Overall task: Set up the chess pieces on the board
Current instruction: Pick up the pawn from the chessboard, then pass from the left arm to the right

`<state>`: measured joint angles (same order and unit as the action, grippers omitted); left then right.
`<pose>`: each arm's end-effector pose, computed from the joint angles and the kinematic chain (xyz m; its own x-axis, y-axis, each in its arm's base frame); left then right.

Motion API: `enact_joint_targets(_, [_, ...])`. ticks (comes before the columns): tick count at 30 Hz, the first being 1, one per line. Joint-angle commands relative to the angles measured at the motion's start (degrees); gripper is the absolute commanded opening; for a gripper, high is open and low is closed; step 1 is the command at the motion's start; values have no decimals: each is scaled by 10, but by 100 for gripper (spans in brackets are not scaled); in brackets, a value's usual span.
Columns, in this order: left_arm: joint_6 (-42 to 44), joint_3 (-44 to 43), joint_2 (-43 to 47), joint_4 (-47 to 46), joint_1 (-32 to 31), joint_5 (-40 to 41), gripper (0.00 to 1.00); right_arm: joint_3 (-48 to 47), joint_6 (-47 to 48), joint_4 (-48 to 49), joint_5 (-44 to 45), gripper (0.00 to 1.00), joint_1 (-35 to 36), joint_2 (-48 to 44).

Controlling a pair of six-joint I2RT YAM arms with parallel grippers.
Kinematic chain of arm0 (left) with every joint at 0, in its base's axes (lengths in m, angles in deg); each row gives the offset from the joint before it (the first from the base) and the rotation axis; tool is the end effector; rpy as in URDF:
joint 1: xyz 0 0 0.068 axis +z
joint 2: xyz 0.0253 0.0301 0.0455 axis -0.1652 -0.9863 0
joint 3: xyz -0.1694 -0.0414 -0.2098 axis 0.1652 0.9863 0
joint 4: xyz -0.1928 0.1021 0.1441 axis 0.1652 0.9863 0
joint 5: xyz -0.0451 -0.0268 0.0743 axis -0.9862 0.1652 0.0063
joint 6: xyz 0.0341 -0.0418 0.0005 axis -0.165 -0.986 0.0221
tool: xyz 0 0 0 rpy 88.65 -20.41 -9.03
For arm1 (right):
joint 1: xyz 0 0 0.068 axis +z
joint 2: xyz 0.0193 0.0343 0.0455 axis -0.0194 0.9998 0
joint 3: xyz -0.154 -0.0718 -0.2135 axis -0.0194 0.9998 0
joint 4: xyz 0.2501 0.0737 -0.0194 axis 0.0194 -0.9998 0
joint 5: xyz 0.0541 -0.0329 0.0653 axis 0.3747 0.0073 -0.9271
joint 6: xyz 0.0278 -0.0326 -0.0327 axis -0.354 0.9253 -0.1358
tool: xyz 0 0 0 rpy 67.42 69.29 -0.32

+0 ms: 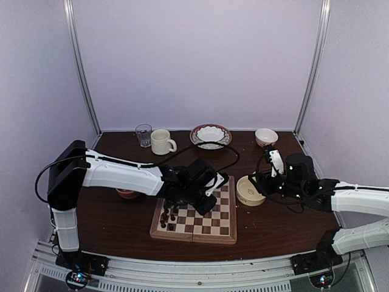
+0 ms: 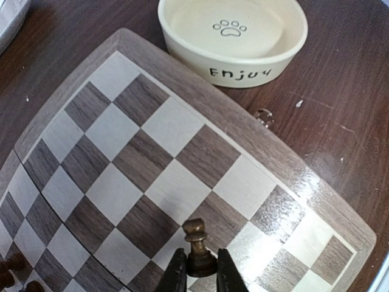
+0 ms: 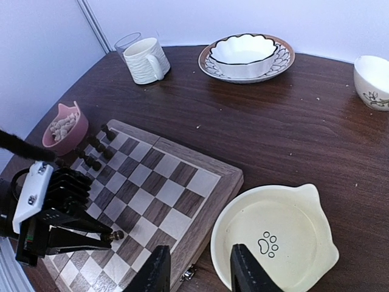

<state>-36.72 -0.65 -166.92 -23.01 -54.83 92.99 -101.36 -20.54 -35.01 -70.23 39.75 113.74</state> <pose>0.1881 -0.3854 0.1751 -0.5769 0.5682 -0.5867 0.7502 0.6528 -0.1055 0.1715 0.1496 0.2218 -0.5265 -0.0220 -0.8499 -0.5282 0.7918 0.3067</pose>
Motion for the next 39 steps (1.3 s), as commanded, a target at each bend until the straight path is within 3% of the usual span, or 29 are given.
enact_joint_targets(1, [19,49,54,-104,3,-16,13,11,-25,41,-75,37,-17,-6])
enact_joint_targets(10, [56,135,118,-214,3,-33,12,-9,-102,198,-364,38,-37,122])
enact_joint_targets(14, [68,160,140,-242,3,-39,13,-16,-133,253,-425,39,-36,164])
enact_joint_targets(33, [87,192,172,-274,2,-74,13,-44,-205,331,-492,43,-33,261])
enact_joint_targets(39, [86,194,176,-274,2,-74,12,-59,-219,348,-517,39,-20,291])
